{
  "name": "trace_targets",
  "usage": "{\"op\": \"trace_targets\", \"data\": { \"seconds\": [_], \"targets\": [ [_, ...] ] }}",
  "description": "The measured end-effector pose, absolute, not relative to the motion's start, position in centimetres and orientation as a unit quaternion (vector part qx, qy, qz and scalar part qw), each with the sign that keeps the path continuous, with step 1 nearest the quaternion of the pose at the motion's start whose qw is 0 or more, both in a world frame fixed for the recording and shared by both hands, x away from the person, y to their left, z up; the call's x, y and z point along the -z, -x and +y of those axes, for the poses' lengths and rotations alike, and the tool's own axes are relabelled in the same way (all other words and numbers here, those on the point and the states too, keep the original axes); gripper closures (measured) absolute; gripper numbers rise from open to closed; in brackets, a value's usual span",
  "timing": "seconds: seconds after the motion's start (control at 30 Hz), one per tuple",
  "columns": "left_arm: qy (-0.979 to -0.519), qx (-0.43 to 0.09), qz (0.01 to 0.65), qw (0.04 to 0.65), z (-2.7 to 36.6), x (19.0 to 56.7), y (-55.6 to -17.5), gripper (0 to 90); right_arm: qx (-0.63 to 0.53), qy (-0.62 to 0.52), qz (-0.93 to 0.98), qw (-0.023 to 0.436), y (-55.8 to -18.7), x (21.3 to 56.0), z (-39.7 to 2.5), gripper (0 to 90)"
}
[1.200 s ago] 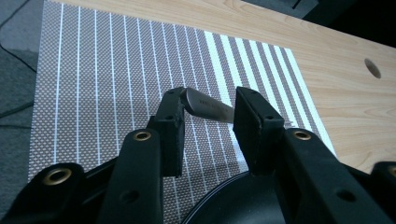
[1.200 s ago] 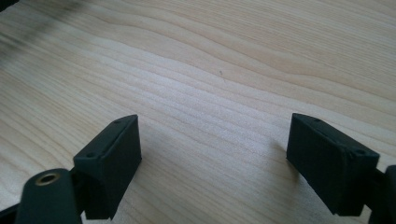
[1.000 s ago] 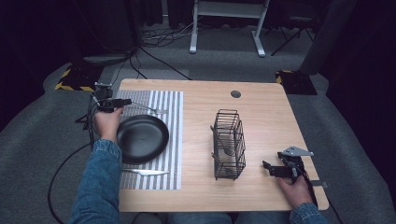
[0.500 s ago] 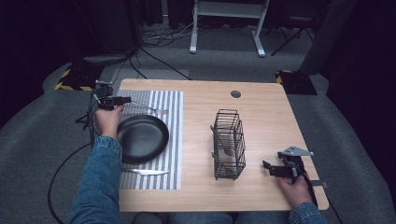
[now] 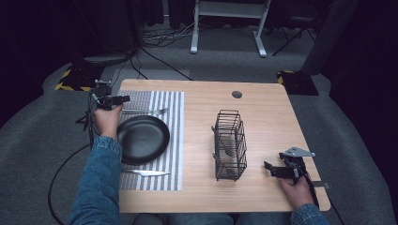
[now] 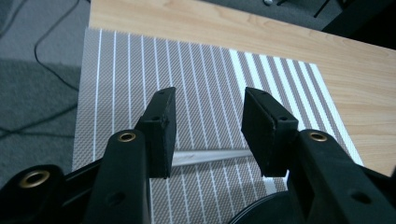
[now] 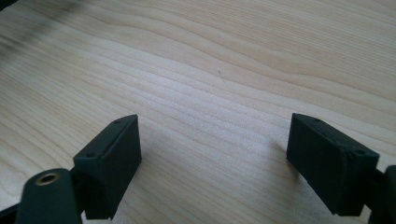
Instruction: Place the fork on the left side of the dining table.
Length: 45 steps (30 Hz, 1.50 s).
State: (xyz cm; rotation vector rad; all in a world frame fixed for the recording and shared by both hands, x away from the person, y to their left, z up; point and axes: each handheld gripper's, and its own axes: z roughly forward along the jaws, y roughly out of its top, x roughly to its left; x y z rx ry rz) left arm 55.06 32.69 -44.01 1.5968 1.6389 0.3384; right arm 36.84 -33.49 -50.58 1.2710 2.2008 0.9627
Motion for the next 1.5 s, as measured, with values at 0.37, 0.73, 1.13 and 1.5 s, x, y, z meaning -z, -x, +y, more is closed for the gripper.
{"op": "trace_targets", "data": {
  "seconds": [0.37,0.73,1.13,1.5],
  "targets": [
    [-0.659,-0.155,0.616,0.403,32.0,42.1,-52.9,53.5,-0.346,-0.457,0.792,0.211,-36.8,50.6,-33.5,17.9],
    [-0.683,-0.195,0.568,0.415,32.1,39.2,-47.9,51.6,-0.347,-0.457,0.792,0.21,-36.8,50.6,-33.5,17.9],
    [-0.705,-0.208,0.516,0.44,32.7,37.6,-41.5,47.1,-0.347,-0.457,0.792,0.21,-36.8,50.6,-33.5,17.9],
    [-0.709,-0.208,0.499,0.453,31.9,36.3,-35.9,45.8,-0.347,-0.457,0.792,0.21,-36.8,50.6,-33.5,18.0]
  ]
}}
